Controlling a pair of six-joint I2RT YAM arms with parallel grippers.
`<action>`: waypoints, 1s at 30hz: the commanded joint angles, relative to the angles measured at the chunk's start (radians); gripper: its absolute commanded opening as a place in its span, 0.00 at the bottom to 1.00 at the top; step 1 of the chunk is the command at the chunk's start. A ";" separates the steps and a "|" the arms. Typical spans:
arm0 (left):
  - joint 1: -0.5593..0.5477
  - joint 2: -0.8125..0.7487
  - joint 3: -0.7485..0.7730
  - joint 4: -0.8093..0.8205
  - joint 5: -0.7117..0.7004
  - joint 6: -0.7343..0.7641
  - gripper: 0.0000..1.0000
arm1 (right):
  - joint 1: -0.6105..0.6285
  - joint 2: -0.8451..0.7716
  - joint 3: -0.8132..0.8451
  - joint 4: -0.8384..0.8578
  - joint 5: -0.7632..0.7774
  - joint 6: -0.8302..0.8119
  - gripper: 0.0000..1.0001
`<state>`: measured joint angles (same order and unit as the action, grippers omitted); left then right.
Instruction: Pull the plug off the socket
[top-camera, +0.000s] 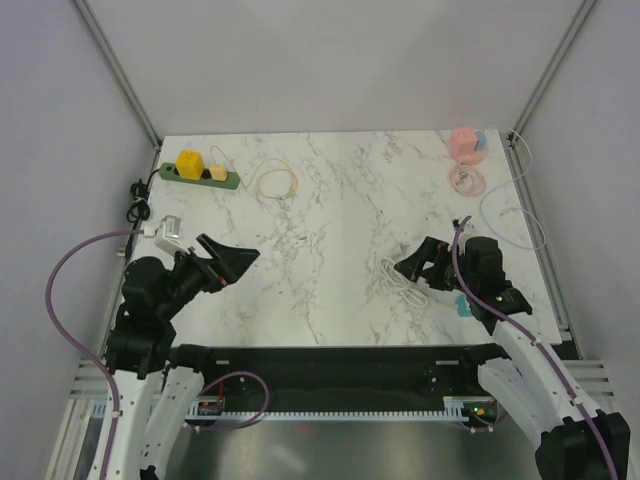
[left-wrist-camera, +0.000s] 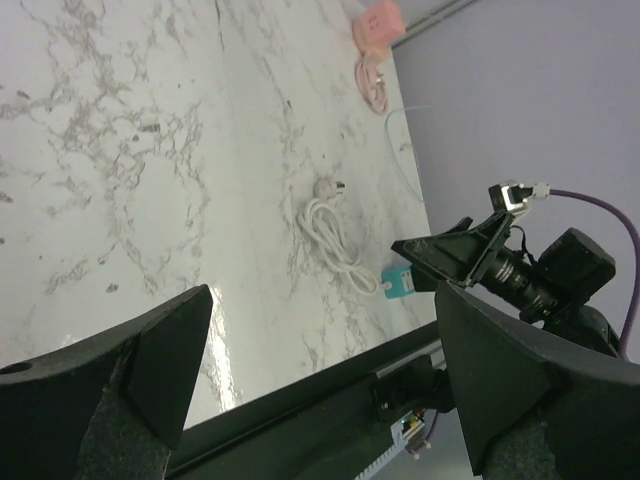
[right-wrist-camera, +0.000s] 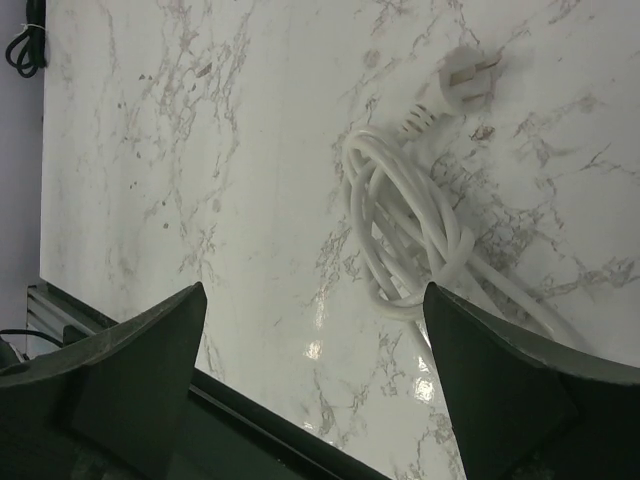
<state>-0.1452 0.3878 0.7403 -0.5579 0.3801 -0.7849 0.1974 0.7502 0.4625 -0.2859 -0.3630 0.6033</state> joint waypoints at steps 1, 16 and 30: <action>0.006 0.089 0.060 -0.069 0.062 0.061 1.00 | 0.000 -0.032 0.016 0.094 0.004 -0.057 0.98; 0.007 0.324 0.263 -0.241 -0.254 0.027 1.00 | 0.232 0.467 0.223 0.651 -0.097 -0.117 0.98; 0.010 0.425 0.441 -0.390 -0.406 0.101 0.99 | 0.468 1.072 0.804 0.565 -0.039 -0.278 0.98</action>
<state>-0.1406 0.8158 1.1038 -0.9108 0.0578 -0.7513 0.6281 1.7405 1.1210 0.3191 -0.4339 0.4171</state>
